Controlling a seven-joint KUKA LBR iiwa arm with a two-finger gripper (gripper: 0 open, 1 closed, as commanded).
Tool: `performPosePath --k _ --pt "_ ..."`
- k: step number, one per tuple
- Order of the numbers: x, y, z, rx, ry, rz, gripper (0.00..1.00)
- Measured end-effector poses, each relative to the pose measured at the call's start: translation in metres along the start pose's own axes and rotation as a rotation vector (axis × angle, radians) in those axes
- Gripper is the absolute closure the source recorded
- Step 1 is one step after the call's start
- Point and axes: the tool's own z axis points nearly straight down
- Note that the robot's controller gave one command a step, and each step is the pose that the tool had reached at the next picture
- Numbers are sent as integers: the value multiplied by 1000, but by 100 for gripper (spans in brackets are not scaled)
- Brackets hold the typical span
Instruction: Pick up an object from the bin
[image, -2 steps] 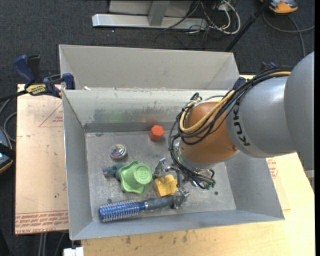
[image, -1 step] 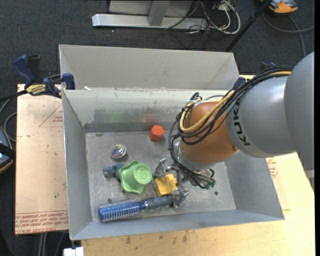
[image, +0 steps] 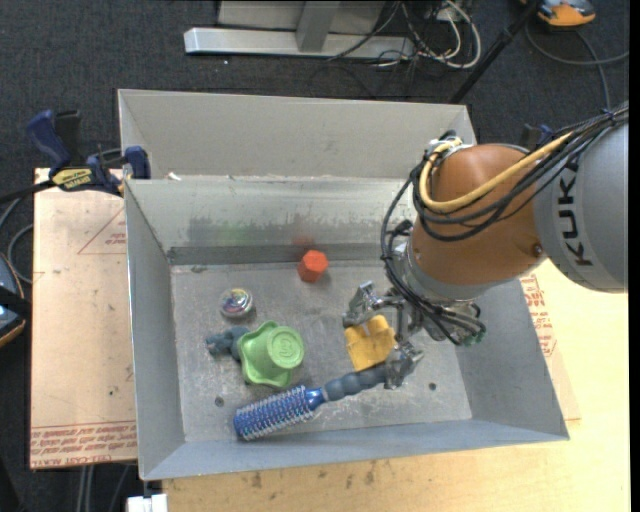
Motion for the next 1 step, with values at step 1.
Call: performPosePath --k 1 --pt "-3 3 -56 -3 3 -261 100"
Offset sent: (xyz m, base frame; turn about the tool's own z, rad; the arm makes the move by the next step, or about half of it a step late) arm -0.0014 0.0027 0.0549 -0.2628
